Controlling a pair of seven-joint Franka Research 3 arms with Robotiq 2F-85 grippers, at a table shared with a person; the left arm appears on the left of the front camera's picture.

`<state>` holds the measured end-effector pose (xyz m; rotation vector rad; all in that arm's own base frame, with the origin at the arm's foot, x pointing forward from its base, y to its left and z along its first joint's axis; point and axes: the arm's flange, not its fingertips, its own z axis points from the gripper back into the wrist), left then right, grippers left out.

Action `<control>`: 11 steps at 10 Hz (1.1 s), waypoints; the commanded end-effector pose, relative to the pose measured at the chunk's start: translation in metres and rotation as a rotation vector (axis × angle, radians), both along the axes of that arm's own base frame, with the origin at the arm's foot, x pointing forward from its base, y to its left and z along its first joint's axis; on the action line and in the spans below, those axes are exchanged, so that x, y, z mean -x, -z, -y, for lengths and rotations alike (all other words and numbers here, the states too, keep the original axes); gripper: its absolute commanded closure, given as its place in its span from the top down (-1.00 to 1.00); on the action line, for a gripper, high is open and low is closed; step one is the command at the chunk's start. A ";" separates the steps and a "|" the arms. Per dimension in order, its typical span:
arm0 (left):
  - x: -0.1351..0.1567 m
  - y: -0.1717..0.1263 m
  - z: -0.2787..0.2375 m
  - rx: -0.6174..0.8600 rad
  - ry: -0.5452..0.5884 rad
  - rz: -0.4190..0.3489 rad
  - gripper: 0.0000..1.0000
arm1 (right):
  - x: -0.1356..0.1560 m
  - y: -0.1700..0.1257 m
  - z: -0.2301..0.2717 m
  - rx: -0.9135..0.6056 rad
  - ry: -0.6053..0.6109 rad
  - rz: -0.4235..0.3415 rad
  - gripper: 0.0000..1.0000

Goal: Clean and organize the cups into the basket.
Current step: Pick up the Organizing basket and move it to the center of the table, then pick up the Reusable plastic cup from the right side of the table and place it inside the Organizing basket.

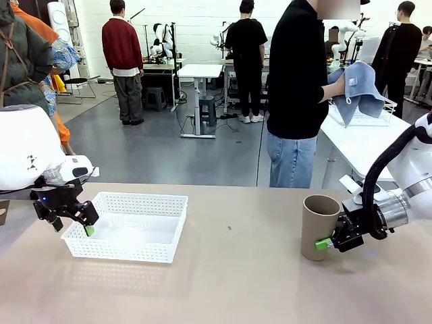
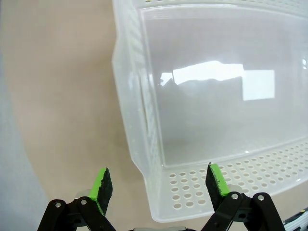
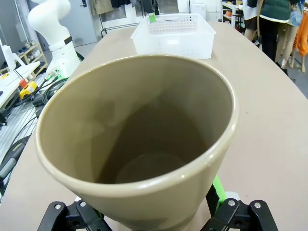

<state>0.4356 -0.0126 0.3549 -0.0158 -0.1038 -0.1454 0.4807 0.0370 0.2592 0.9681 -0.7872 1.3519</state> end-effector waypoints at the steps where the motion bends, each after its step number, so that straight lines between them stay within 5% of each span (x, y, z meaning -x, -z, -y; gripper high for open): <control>1: -0.009 0.006 -0.001 -0.037 -0.128 -0.041 1.00 | -0.003 0.003 -0.004 -0.038 0.012 0.030 1.00; 2: -0.010 0.006 0.000 -0.010 -0.156 -0.065 1.00 | -0.003 0.003 -0.004 -0.040 0.012 0.031 1.00; 3: -0.010 0.006 -0.002 -0.002 -0.161 -0.072 0.76 | -0.002 0.004 -0.003 -0.038 -0.004 0.045 0.21; 4: -0.010 0.005 -0.002 0.006 -0.151 -0.080 -0.15 | -0.002 0.004 -0.003 -0.036 -0.012 0.045 -0.20; 5: -0.011 0.005 -0.002 0.007 -0.162 -0.085 -0.39 | -0.002 0.004 -0.002 -0.038 -0.010 0.044 -0.99; 6: -0.010 0.005 -0.002 0.006 -0.162 -0.088 -1.00 | -0.002 0.004 -0.002 -0.038 -0.010 0.045 -1.00; 8: -0.011 0.006 -0.003 0.001 -0.165 -0.096 -1.00 | -0.002 0.004 -0.001 -0.040 -0.010 0.042 -1.00; 9: -0.010 0.006 -0.003 0.000 -0.166 -0.100 -0.83 | -0.002 0.004 -0.001 -0.039 -0.009 0.039 -0.56; 10: -0.011 0.006 -0.003 0.001 -0.170 -0.103 -1.00 | -0.002 0.004 -0.001 -0.039 -0.008 0.039 -0.56; 11: -0.010 0.006 -0.003 0.006 -0.176 -0.101 -1.00 | -0.002 0.004 -0.001 -0.039 -0.008 0.038 -1.00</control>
